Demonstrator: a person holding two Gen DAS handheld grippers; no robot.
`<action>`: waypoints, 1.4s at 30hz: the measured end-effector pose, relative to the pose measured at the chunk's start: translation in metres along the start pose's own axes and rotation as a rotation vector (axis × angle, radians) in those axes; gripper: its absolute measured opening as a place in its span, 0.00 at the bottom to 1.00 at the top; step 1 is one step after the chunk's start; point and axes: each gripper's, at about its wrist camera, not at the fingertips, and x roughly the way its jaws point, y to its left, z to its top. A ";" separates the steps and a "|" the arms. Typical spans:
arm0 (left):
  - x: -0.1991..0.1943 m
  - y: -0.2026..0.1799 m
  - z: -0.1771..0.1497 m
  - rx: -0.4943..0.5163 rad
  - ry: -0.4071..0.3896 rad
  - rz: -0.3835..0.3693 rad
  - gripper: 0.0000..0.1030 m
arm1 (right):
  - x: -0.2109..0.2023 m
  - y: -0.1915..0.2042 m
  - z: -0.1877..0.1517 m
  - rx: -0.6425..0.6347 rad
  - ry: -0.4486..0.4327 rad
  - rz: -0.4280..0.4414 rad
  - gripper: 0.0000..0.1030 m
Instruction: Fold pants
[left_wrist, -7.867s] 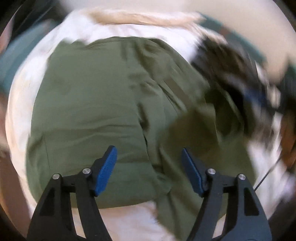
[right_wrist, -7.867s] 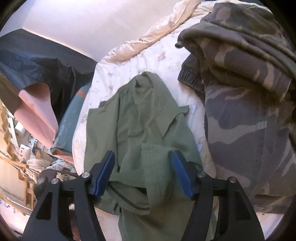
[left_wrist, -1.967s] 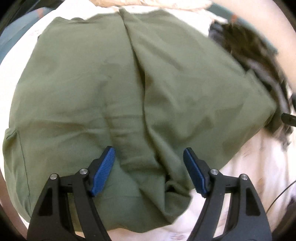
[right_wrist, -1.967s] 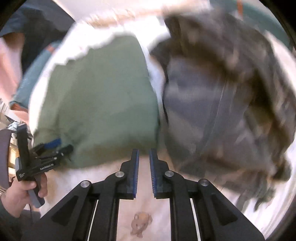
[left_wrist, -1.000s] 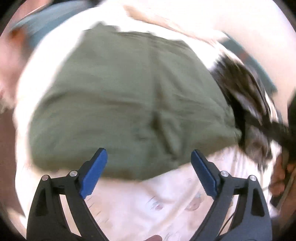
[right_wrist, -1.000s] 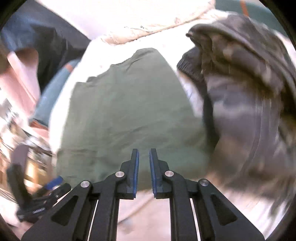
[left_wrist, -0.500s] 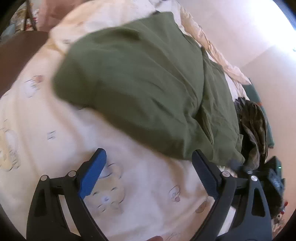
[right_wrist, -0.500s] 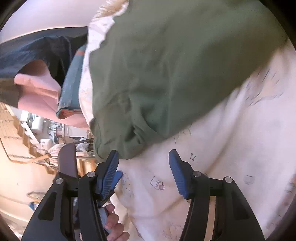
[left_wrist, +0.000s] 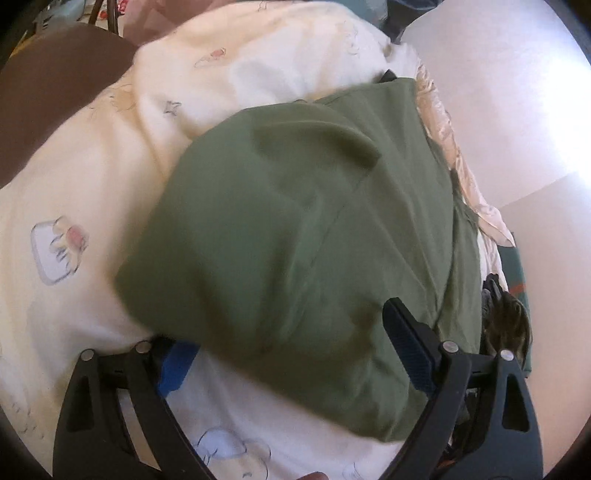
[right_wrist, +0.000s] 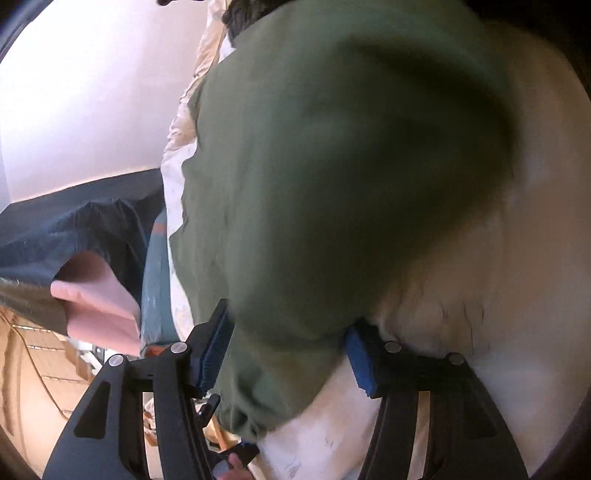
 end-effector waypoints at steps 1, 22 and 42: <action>0.002 -0.004 0.000 0.006 -0.016 0.008 0.89 | 0.001 0.001 0.002 -0.008 -0.013 0.001 0.58; -0.006 -0.007 -0.002 0.066 -0.001 0.018 0.84 | -0.026 -0.007 0.002 0.057 -0.163 -0.057 0.56; -0.030 -0.031 0.000 0.032 0.005 -0.083 0.06 | -0.039 0.064 -0.026 -0.177 -0.169 -0.119 0.06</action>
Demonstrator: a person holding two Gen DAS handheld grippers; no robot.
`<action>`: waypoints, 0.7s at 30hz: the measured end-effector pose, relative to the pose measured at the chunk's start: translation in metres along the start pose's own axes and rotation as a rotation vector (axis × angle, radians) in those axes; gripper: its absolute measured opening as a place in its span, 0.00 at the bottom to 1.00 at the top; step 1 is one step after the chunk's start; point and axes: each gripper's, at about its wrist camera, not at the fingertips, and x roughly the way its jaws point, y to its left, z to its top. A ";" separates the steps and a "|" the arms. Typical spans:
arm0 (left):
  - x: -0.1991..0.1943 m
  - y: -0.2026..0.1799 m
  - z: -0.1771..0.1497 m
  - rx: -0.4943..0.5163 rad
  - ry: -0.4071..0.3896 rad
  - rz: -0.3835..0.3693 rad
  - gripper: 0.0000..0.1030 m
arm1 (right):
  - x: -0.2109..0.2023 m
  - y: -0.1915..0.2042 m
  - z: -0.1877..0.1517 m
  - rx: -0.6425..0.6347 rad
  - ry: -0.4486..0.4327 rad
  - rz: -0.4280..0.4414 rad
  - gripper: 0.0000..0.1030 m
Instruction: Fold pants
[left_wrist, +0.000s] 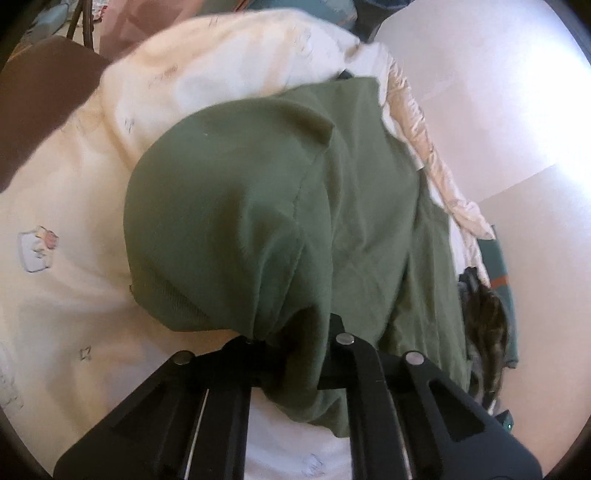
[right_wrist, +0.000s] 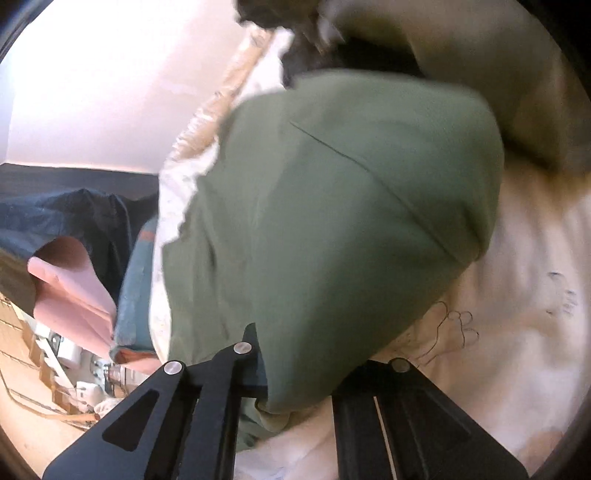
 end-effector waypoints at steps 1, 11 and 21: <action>-0.007 -0.003 0.001 -0.001 -0.005 0.008 0.06 | -0.009 0.005 0.001 -0.002 -0.014 0.012 0.06; -0.023 -0.007 -0.011 -0.047 0.079 0.017 0.05 | -0.024 0.023 -0.031 -0.022 0.052 -0.066 0.06; -0.072 0.006 -0.042 -0.006 0.119 0.062 0.05 | -0.076 0.009 -0.079 -0.008 0.095 -0.127 0.06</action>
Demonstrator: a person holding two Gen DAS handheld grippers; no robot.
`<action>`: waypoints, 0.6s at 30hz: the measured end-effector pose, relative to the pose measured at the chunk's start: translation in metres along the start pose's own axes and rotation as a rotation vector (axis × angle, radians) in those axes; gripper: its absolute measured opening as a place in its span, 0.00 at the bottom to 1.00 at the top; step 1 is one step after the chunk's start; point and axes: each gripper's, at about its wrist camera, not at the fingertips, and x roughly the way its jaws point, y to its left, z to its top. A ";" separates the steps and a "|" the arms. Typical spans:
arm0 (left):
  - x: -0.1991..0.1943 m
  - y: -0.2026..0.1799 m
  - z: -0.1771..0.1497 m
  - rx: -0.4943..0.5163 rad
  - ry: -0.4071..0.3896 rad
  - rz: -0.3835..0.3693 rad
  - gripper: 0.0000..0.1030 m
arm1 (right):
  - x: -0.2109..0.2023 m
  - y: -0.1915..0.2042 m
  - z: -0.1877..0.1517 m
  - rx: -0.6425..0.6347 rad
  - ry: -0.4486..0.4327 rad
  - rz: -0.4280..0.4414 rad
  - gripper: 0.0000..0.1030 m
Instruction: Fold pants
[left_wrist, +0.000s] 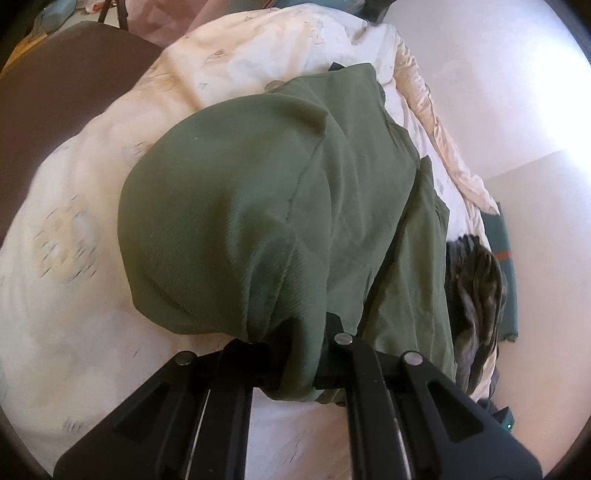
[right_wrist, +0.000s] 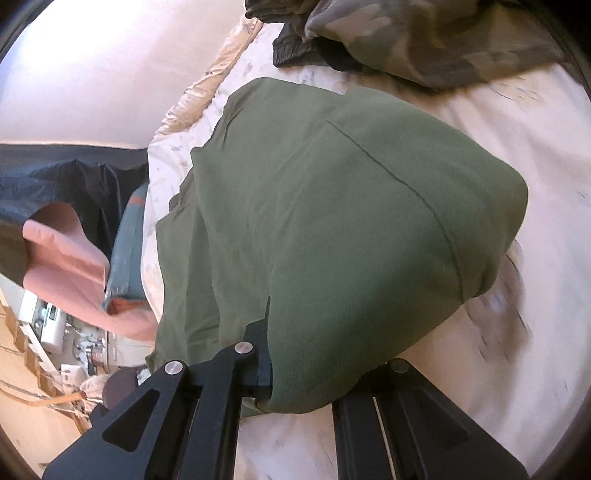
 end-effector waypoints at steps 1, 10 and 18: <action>-0.006 0.004 -0.008 0.000 0.004 0.004 0.05 | -0.005 -0.001 -0.006 -0.003 0.006 -0.009 0.06; -0.074 0.026 -0.068 0.041 0.047 0.107 0.05 | -0.066 -0.006 -0.063 -0.003 0.062 -0.074 0.06; -0.128 0.066 -0.130 0.047 0.153 0.165 0.09 | -0.116 -0.033 -0.133 0.041 0.141 -0.155 0.09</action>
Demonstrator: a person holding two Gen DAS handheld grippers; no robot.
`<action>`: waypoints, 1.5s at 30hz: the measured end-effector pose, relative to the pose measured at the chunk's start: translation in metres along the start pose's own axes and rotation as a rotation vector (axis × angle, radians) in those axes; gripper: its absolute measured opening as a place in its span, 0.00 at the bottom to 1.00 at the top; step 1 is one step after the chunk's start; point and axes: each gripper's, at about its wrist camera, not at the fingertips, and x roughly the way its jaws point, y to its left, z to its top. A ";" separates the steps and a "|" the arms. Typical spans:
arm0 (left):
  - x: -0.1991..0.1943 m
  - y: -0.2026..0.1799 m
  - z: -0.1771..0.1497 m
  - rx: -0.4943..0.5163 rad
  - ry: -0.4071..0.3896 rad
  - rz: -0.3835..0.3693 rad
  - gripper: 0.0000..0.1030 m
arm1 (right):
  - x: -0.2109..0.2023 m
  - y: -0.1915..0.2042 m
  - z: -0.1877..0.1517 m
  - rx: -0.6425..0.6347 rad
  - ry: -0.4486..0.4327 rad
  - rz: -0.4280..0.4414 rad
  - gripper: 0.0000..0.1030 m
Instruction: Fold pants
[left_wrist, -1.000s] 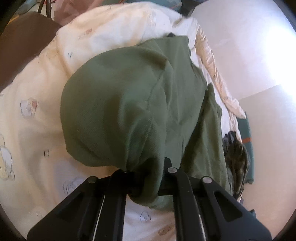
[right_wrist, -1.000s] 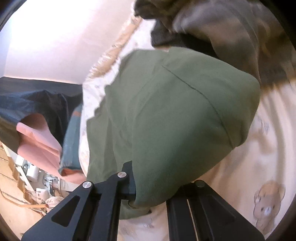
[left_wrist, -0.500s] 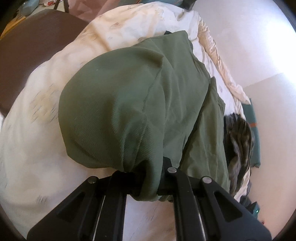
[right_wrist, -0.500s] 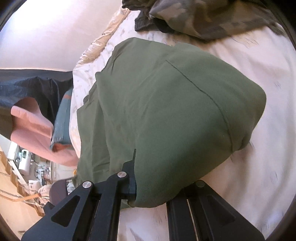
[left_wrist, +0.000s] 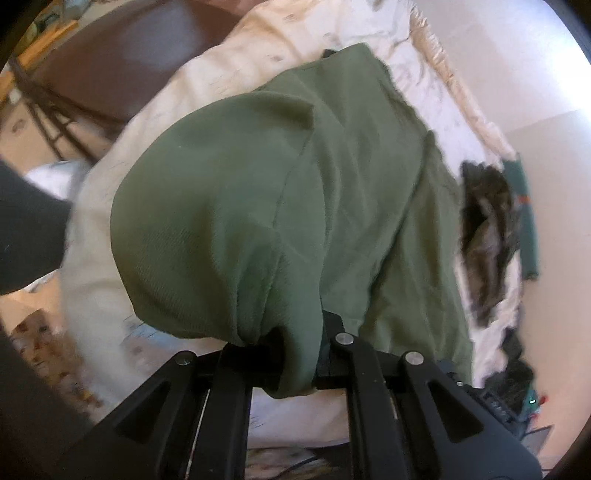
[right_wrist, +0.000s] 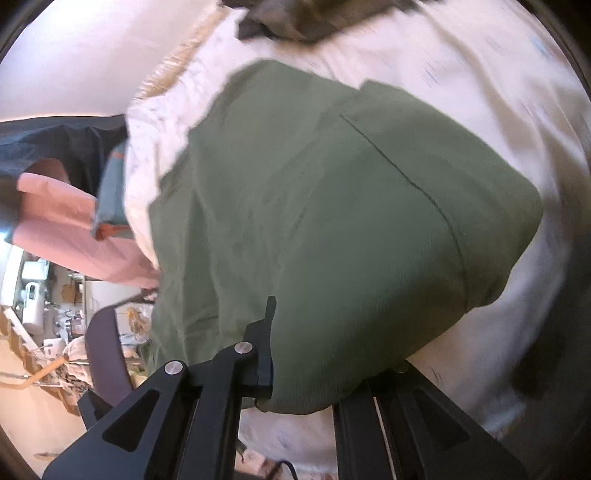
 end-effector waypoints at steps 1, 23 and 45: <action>0.005 0.005 -0.005 0.017 0.000 0.045 0.12 | 0.008 -0.007 -0.003 -0.003 0.013 -0.028 0.12; -0.017 -0.026 0.077 0.531 -0.052 0.333 0.79 | 0.063 0.078 -0.067 -0.459 0.390 -0.055 0.49; 0.070 0.006 0.060 0.647 0.142 0.406 0.81 | 0.111 0.087 -0.090 -0.731 0.420 -0.318 0.02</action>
